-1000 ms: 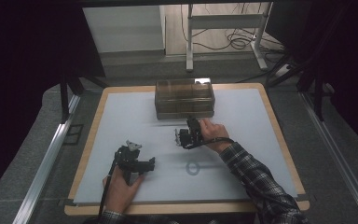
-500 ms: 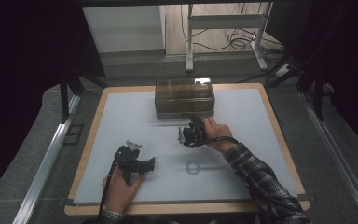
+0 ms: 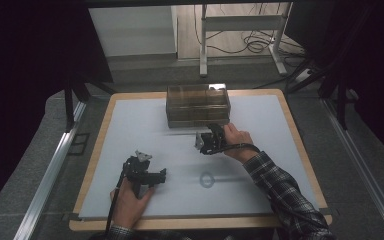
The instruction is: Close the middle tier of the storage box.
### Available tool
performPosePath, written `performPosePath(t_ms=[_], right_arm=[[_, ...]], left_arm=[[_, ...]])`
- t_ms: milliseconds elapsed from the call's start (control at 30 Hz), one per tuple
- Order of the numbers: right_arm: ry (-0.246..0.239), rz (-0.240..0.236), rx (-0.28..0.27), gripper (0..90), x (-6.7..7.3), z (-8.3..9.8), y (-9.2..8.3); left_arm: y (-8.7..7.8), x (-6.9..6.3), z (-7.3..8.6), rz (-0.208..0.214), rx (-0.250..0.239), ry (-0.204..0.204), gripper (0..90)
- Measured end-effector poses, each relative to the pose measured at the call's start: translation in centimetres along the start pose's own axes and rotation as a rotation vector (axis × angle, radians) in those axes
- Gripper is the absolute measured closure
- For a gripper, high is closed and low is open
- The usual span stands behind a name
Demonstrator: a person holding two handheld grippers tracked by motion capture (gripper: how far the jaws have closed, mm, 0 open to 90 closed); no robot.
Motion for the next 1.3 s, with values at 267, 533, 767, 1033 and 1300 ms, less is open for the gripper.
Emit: performPosePath(t_ms=[267, 533, 767, 1033, 1300], right_arm=[[0.124, -0.117, -0.045, 61.4, -1.4, 0.6, -0.4], [0.201, -0.226, -0.075, 59.8, -2.7, 1.5, -0.5], [0.271, -0.311, -0.095, 59.6, -3.9, 2.2, -0.4], [0.316, -0.37, -0.107, 61.0, -5.0, 2.7, -0.3], [0.364, -0.442, -0.117, 64.8, -6.6, 3.3, 0.0]], left_arm=[[0.0, 0.0, 0.0, 0.0, 0.0, -0.003, 0.0], [0.0, 0.0, 0.0, 0.0, 0.0, -0.004, 0.0], [0.0, 0.0, 0.0, 0.0, 0.0, -0.003, 0.0], [0.0, 0.0, 0.0, 0.0, 0.0, -0.004, 0.0], [0.0, 0.0, 0.0, 0.0, 0.0, -0.004, 0.0]])
Point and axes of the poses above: each handheld gripper's, and its own axes: y roughly forward along the jaws, z roughly out of its underside, x roughly to its left, the point moved 2 cm from there along y, roughly forward along the jaws, and after that the axes turned 3 degrees about -x, right-handed, at the moved point
